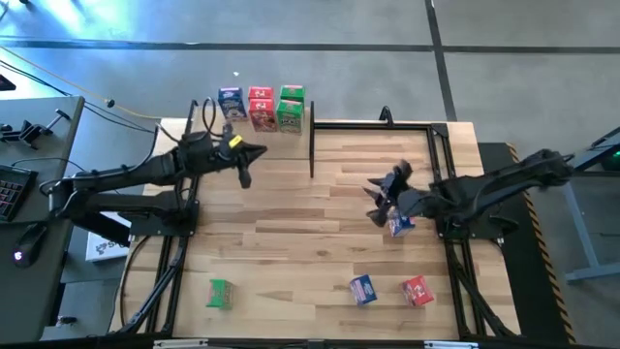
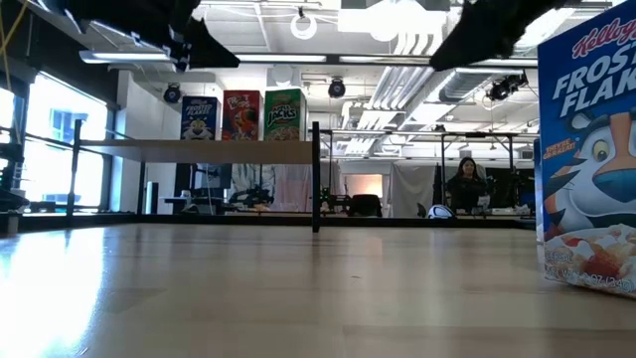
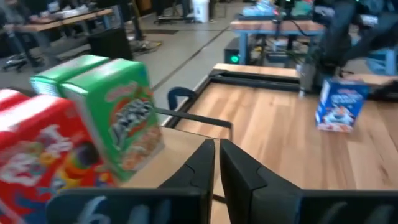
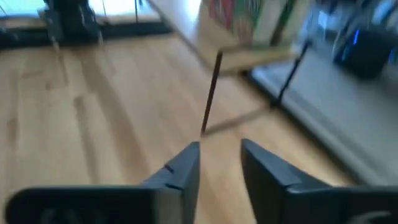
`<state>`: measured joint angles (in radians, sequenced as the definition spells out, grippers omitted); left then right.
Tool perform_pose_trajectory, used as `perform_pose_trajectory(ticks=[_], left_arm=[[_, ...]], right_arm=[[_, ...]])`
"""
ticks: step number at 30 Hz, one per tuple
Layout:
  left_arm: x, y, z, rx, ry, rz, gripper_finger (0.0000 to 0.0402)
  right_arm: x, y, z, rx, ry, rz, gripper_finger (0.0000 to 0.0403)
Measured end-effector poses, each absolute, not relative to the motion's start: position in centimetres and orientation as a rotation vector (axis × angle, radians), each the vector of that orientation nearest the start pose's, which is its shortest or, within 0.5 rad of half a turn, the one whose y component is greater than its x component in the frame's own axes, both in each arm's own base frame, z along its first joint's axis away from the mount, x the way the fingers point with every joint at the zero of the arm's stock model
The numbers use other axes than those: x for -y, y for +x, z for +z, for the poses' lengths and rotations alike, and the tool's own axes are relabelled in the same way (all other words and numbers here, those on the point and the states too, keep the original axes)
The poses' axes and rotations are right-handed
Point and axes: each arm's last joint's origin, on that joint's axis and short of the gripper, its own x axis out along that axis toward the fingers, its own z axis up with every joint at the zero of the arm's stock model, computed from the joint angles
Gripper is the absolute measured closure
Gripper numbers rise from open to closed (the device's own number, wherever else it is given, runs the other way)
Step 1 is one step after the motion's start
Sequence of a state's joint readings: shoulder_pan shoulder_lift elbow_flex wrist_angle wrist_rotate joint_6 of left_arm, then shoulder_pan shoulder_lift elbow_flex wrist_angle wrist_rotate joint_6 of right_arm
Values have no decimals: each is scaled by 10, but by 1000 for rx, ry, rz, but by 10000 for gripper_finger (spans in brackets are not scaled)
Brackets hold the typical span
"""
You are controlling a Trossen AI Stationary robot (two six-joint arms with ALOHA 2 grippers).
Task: Stack cereal on shelf
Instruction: Put the top blue cereal box on the shelf aligned with the other blue cereal box
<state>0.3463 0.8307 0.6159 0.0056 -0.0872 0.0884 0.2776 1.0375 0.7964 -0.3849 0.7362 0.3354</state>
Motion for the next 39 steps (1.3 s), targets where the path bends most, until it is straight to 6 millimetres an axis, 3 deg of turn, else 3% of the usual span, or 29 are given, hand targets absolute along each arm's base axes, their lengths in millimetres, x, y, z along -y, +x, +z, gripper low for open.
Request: perform_pose_trajectory(ticks=[5,13,23,39], left_arm=[[-58,180,280,-229,58,380,397],[-52,183,285,-179,83,348,374],[-51,183,285,-178,74,347,362],[-51,183,285,-178,65,348,363]], right_arm=[[-56,186,298,-649,265,-581,206],[-76,167,283,-1004,461,-804,148],[-92,175,259,-1149,551,-999,141],[-119,188,227,-1026,630,-1241,150]])
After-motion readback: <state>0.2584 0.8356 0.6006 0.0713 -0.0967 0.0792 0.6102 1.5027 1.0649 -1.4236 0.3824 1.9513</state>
